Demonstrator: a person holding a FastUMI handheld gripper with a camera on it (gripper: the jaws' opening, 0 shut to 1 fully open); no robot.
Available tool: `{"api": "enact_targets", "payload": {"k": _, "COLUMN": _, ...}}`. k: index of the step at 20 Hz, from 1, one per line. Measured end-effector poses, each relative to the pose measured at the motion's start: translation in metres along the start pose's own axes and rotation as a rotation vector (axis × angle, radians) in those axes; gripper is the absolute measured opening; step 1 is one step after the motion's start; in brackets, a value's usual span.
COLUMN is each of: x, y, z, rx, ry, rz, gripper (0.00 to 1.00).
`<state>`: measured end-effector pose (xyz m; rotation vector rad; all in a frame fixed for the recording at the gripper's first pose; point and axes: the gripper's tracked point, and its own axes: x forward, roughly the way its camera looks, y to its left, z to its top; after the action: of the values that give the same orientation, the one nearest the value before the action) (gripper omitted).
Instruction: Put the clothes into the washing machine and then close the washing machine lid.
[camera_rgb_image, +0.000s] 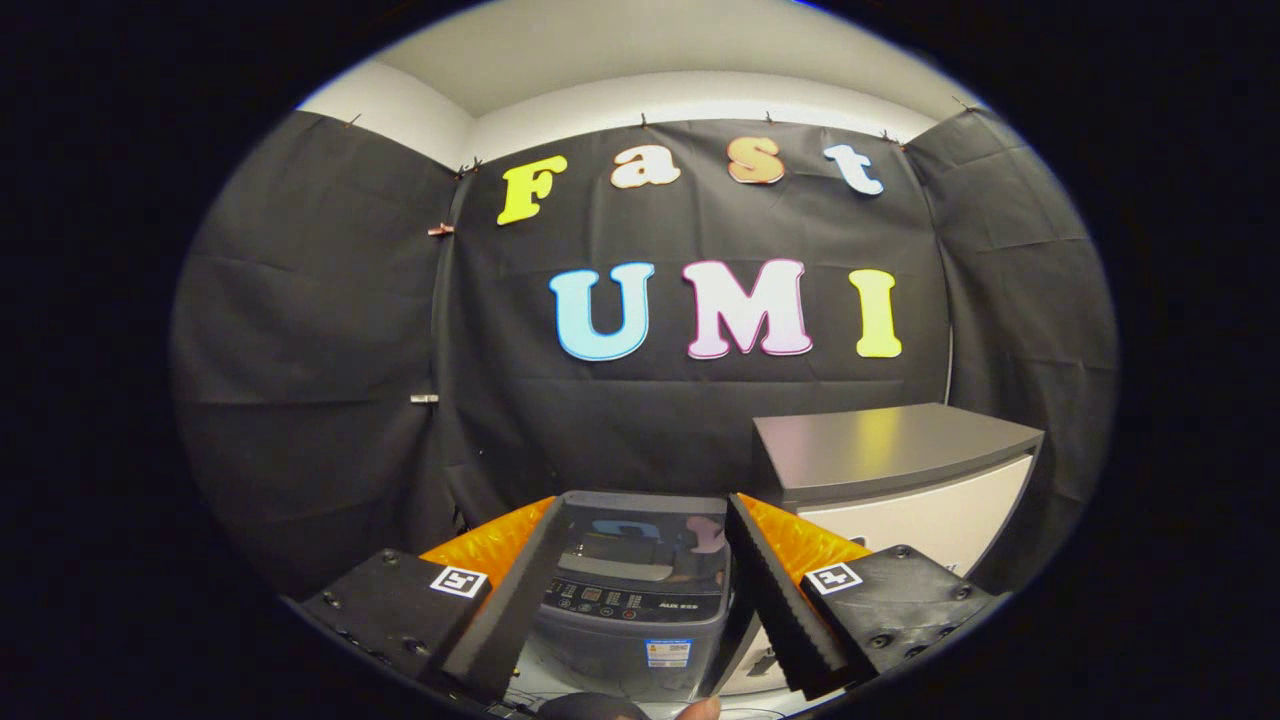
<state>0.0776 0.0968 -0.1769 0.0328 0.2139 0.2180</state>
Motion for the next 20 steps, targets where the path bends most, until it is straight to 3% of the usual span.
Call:
{"api": "enact_targets", "payload": {"k": 9, "x": -0.041, "y": -0.045, "z": 0.041, "rx": 0.013, "ry": -0.1, "rz": -0.047, "gripper": 0.99}}
{"api": "enact_targets", "payload": {"k": 20, "x": -0.042, "y": -0.068, "z": 0.037, "rx": 0.029, "ry": -0.098, "rz": -0.096, "gripper": 0.99}}
